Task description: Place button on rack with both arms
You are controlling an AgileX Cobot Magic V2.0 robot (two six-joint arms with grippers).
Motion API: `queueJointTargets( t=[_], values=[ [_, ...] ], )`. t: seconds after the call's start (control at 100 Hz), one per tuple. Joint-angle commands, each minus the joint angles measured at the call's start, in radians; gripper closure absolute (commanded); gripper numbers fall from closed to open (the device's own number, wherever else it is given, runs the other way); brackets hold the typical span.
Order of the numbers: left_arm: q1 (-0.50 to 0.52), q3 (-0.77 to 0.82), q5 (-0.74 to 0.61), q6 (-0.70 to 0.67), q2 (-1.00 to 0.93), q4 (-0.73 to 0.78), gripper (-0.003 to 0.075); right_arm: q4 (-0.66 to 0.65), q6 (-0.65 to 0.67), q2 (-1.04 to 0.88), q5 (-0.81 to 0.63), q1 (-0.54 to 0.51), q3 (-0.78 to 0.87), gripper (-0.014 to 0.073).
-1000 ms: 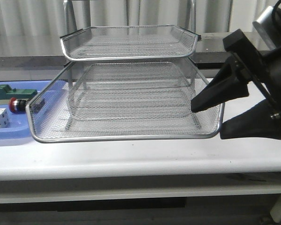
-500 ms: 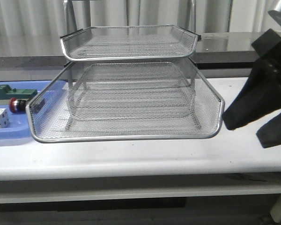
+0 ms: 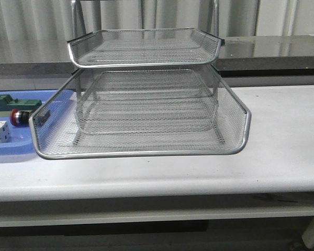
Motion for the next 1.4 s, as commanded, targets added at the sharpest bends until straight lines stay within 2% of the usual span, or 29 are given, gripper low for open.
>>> queueJointTargets(
  t=[0.0,0.55,0.92,1.02,1.28,1.39],
  values=[
    [0.002,0.055,-0.088,-0.011,-0.032,-0.002,0.0741,-0.072,0.041,-0.074,-0.026,-0.003,-0.038,0.0104],
    [0.002,0.055,-0.088,-0.011,-0.032,-0.002,0.0741,-0.244,0.138,-0.407,0.108,-0.003,-0.038,0.0104],
    [0.002,0.055,-0.088,-0.011,-0.032,-0.002,0.0741,-0.253,0.171,-0.449,0.197,-0.003,-0.038,0.0113],
    [0.002,0.055,-0.088,-0.011,-0.032,-0.002,0.0741,-0.257,0.171,-0.449,0.195,-0.003,-0.038,0.0204],
    [0.002,0.055,-0.088,-0.011,-0.032,-0.002,0.0741,-0.257,0.171,-0.449,0.183,-0.003,-0.038,0.067],
    [0.002,0.055,-0.088,-0.011,-0.032,-0.002,0.0741,-0.257,0.171,-0.449,0.18,-0.003,-0.038,0.0662]
  ],
)
